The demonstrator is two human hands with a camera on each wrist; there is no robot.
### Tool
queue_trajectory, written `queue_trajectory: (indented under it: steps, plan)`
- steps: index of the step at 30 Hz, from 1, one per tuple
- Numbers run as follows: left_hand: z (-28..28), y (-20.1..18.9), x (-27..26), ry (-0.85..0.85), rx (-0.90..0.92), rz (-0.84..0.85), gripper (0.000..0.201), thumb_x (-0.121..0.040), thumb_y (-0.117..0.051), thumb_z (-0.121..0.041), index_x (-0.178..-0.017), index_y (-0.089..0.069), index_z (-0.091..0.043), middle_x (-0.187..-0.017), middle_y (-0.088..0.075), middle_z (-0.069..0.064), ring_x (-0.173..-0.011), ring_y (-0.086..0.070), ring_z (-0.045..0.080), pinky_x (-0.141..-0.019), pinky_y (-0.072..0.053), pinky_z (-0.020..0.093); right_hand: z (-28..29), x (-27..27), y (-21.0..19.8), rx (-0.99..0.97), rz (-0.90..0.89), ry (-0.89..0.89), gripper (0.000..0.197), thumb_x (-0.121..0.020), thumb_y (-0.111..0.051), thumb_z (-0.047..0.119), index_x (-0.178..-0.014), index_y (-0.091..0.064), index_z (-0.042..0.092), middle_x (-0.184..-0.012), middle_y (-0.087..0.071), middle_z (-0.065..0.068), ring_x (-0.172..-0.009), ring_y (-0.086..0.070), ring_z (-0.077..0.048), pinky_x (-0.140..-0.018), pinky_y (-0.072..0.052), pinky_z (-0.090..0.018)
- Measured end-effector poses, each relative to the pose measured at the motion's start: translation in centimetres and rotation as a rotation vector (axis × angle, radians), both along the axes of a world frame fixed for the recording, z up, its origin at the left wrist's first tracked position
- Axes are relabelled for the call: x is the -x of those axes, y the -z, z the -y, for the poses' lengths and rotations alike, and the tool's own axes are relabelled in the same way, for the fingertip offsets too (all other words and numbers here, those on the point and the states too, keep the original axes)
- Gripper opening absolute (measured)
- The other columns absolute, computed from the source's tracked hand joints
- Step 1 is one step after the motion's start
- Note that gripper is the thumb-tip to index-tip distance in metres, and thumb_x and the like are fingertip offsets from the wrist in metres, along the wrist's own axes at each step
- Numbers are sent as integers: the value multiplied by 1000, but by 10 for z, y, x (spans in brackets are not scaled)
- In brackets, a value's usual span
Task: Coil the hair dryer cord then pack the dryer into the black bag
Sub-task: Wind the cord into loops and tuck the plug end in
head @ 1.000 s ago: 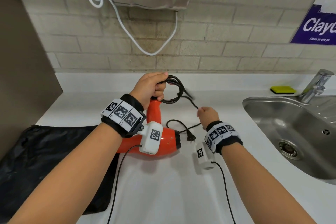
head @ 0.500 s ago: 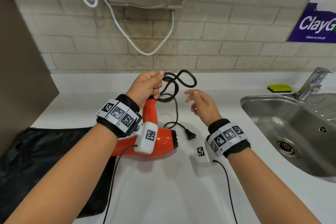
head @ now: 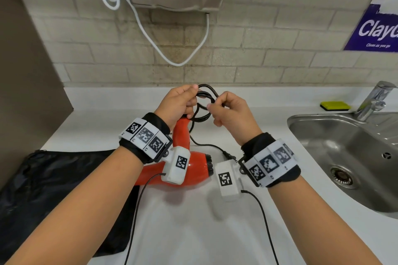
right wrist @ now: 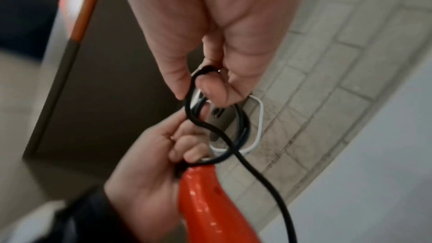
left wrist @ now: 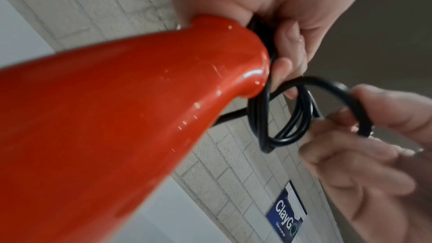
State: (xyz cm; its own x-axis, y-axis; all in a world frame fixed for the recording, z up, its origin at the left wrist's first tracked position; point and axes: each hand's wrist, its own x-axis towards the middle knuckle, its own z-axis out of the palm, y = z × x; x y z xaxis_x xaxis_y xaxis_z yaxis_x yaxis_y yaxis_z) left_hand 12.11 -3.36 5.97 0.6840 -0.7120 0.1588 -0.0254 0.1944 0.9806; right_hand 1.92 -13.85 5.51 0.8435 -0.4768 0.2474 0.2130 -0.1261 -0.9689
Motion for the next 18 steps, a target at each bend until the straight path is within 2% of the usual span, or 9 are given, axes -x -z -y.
queue_trajectory:
  steps: [2,4,5,8,9,12,13,16,18]
  plan:
    - [0,-1,1,3,2,-2,33,-98,-38,-21,-65,-40,-18,-43,-30,-13,-34,-24,1,-39,-31,15,-3,-2,5,227,-46,117,30,-80,-62,2,-63,-43,17,-60,-43,5,-44,-37,-2,-49,-35,-15]
    - [1,-1,1,6,7,-31,33,-98,-36,-23,-66,-41,-17,-42,-32,-12,-33,-23,1,-39,-31,16,-7,-3,8,440,-41,225,26,-79,-64,5,-71,-43,18,-64,-43,7,-49,-39,-3,-51,-36,-10]
    - [1,-2,1,8,14,-64,34,-99,-34,-24,-67,-42,-17,-42,-33,-12,-33,-24,2,-39,-31,16,-9,-3,9,482,-26,261,25,-79,-64,5,-80,-42,17,-66,-44,8,-50,-40,-3,-51,-37,-9]
    - [1,-2,2,8,32,-137,34,-97,-33,-23,-66,-46,-15,-42,-35,-10,-33,-24,4,-39,-30,18,-10,-4,11,445,32,319,40,-78,-67,4,-106,-41,14,-70,-45,9,-48,-46,0,-50,-39,-7]
    - [1,-2,1,11,30,-135,34,-98,-33,-22,-67,-46,-15,-42,-35,-10,-33,-24,4,-39,-30,18,-10,-4,11,451,37,333,39,-77,-68,5,-106,-44,13,-70,-46,10,-49,-46,0,-52,-39,-7]
    - [1,0,2,37,17,-62,31,-99,-33,-23,-71,-42,-15,-42,-35,-13,-33,-26,2,-39,-33,16,-14,-7,14,504,79,337,29,-75,-71,8,-85,-46,21,-68,-45,9,-57,-42,-2,-57,-39,-12]
    - [2,0,3,51,13,-35,30,-99,-32,-23,-72,-42,-14,-42,-35,-13,-34,-27,1,-39,-34,15,-17,-8,17,557,119,344,27,-75,-71,7,-80,-47,19,-69,-43,6,-59,-41,-1,-57,-38,-13]
    - [3,-1,3,68,7,-34,30,-99,-32,-23,-74,-46,-13,-42,-35,-13,-33,-29,1,-39,-33,15,-22,-16,27,720,255,426,18,-73,-69,0,-85,-56,1,-87,-39,0,-69,-40,4,-66,-37,-3]
    - [2,-3,3,76,8,-91,31,-99,-33,-25,-75,-49,-14,-42,-34,-12,-33,-28,1,-39,-33,16,-20,-20,33,756,257,495,20,-73,-67,-4,-91,-59,-1,-93,-34,-4,-71,-30,0,-72,-36,1]
